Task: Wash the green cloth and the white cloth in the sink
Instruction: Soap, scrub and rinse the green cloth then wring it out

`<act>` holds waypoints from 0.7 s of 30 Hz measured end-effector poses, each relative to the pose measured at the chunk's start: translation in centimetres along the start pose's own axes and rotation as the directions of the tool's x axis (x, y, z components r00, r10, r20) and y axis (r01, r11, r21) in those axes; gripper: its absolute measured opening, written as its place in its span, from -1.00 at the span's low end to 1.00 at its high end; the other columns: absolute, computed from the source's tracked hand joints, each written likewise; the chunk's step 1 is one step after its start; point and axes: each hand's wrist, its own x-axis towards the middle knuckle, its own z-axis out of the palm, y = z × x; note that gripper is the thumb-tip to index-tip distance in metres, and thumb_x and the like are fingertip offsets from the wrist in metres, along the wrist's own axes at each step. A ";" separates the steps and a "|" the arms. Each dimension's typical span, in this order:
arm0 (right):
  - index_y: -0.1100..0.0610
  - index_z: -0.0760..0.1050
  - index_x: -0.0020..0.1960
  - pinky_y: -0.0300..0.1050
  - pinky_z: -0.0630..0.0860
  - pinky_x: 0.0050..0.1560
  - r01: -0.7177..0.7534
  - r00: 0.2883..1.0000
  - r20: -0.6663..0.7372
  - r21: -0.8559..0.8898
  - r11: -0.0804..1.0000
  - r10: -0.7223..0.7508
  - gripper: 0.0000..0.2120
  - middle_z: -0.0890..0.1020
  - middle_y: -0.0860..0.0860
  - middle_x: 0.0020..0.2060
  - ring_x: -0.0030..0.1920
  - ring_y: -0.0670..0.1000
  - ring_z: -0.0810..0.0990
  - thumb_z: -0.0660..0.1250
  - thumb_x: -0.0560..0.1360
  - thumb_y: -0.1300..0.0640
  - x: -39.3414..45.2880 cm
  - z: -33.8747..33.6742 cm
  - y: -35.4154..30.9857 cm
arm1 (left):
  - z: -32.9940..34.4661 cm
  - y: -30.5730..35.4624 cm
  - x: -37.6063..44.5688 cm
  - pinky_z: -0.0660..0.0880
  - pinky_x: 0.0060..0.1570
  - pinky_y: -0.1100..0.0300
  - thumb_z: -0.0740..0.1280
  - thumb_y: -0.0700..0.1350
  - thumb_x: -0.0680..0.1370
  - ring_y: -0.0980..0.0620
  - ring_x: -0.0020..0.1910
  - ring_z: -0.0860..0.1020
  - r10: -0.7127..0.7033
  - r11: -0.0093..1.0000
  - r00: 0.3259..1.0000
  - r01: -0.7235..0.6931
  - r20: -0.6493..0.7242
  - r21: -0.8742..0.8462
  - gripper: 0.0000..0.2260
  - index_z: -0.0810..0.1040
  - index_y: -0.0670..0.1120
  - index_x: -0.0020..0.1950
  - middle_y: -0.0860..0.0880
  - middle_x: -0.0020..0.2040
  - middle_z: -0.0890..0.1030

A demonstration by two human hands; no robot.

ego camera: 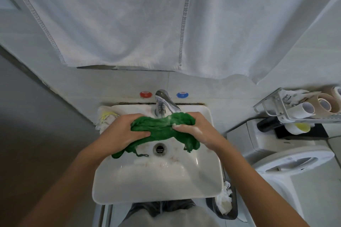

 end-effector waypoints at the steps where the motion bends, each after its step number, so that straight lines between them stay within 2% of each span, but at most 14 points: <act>1: 0.30 0.59 -0.02 -0.11 0.57 -0.18 -0.005 1.000 0.003 0.051 0.999 0.004 -0.74 0.65 0.11 -0.23 -0.20 0.03 0.63 0.41 0.45 0.10 0.0 0.1 0.2 | 0.1 -0.1 0.1 0.54 -0.11 0.12 0.48 -0.13 0.43 0.16 -0.22 0.59 0.008 0.999 1.000 -0.008 -0.021 0.036 -0.90 0.62 -0.04 -0.08 0.02 -0.17 0.65; 2: 0.31 0.59 0.02 -0.11 0.57 -0.18 -0.012 1.000 -0.010 0.119 0.993 0.014 -0.70 0.65 0.14 -0.19 -0.17 0.06 0.64 0.38 0.45 0.08 0.1 0.3 0.3 | 0.2 -0.2 0.2 0.50 -0.17 0.11 0.48 -0.12 0.44 0.12 -0.27 0.56 0.013 0.998 0.999 -0.011 -0.044 0.058 -0.92 0.62 -0.09 -0.14 -0.03 -0.22 0.62; 4: 0.31 0.58 0.09 -0.07 0.59 -0.10 -0.001 0.998 -0.062 0.276 0.961 0.019 -0.68 0.66 0.20 -0.09 -0.08 0.12 0.65 0.36 0.45 0.10 0.3 0.8 0.8 | 0.4 -0.1 0.3 0.45 -0.27 0.24 0.45 -0.13 0.46 0.13 -0.32 0.54 0.020 0.999 0.996 -0.017 -0.086 0.029 -0.89 0.60 -0.15 -0.18 -0.07 -0.26 0.59; 6: 0.30 0.55 0.13 -0.05 0.60 -0.03 0.023 0.991 -0.128 0.416 0.909 0.034 -0.69 0.65 0.21 -0.03 -0.01 0.14 0.65 0.35 0.44 0.16 0.7 1.3 1.0 | 0.6 0.1 0.3 0.46 -0.31 0.34 0.42 -0.18 0.49 0.17 -0.32 0.57 0.001 0.996 0.995 -0.010 -0.099 -0.093 -0.92 0.60 -0.18 -0.15 -0.04 -0.27 0.63; 8: 0.30 0.49 0.14 -0.07 0.60 -0.05 0.029 0.987 -0.150 0.490 0.871 0.052 -0.73 0.64 0.18 -0.04 -0.02 0.12 0.64 0.34 0.46 0.24 0.9 1.9 1.2 | 0.9 0.2 0.4 0.46 -0.31 0.38 0.38 -0.24 0.51 0.21 -0.32 0.58 -0.007 0.982 0.996 -0.010 -0.092 -0.186 -0.96 0.58 -0.17 -0.14 0.02 -0.30 0.64; 11: 0.33 0.51 0.13 -0.07 0.62 -0.05 0.014 0.982 -0.174 0.470 0.882 0.077 -0.82 0.65 0.20 -0.05 -0.03 0.13 0.66 0.24 0.56 0.34 1.1 2.4 1.1 | 1.7 -0.1 0.7 0.44 -0.29 0.41 0.32 -0.31 0.54 0.26 -0.31 0.54 -0.023 0.960 0.995 -0.006 -0.097 -0.280 -0.90 0.49 -0.13 -0.11 0.01 -0.27 0.57; 15: 0.34 0.57 0.01 -0.08 0.62 -0.11 0.021 0.952 -0.292 0.374 0.927 0.096 -0.81 0.66 0.21 -0.15 -0.11 0.10 0.67 0.27 0.59 0.21 1.7 3.3 1.1 | 3.4 0.4 0.5 0.49 -0.19 0.36 0.23 -0.38 0.56 0.25 -0.19 0.57 -0.033 0.893 0.993 -0.022 -0.115 -0.450 -0.80 0.44 -0.08 0.00 -0.04 -0.12 0.56; 17: 0.31 0.56 -0.16 -0.14 0.59 -0.20 0.018 0.916 -0.389 0.293 0.956 0.102 -0.71 0.64 0.13 -0.30 -0.23 0.00 0.64 0.29 0.59 0.11 2.1 3.9 0.9 | 4.5 0.6 0.5 0.50 -0.11 0.33 0.26 -0.29 0.57 0.25 -0.10 0.58 -0.029 0.906 0.991 -0.030 -0.132 -0.422 -0.80 0.43 -0.01 0.09 0.01 -0.06 0.58; 19: 0.19 0.45 -0.34 -0.22 0.49 -0.33 0.012 0.878 -0.468 0.226 0.974 0.098 -0.61 0.53 -0.04 -0.47 -0.38 -0.11 0.54 0.27 0.60 0.02 2.4 4.4 0.9 | 5.4 0.5 0.6 0.51 -0.03 0.23 0.31 -0.08 0.53 0.20 -0.02 0.58 -0.034 0.929 0.994 -0.008 -0.108 -0.371 -0.76 0.41 0.05 0.19 0.08 -0.01 0.59; 20: 0.17 0.42 -0.36 -0.18 0.49 -0.35 0.006 0.873 -0.479 0.208 0.978 0.097 -0.57 0.50 -0.05 -0.49 -0.40 -0.09 0.52 0.25 0.60 -0.05 2.7 4.7 0.8 | 5.8 0.6 0.7 0.51 -0.03 0.20 0.30 -0.01 0.51 0.19 -0.03 0.57 -0.043 0.930 0.992 -0.005 -0.121 -0.367 -0.75 0.42 0.07 0.18 0.10 -0.03 0.59; 21: 0.19 0.44 -0.35 -0.10 0.53 -0.32 -0.002 0.875 -0.476 0.188 0.982 0.093 -0.53 0.52 0.00 -0.48 -0.38 -0.02 0.54 0.24 0.58 -0.12 2.9 5.0 0.8 | 6.2 0.8 1.0 0.50 -0.08 0.21 0.28 0.03 0.54 0.20 -0.09 0.56 -0.059 0.931 0.984 -0.007 -0.169 -0.365 -0.83 0.45 0.08 0.11 0.11 -0.09 0.58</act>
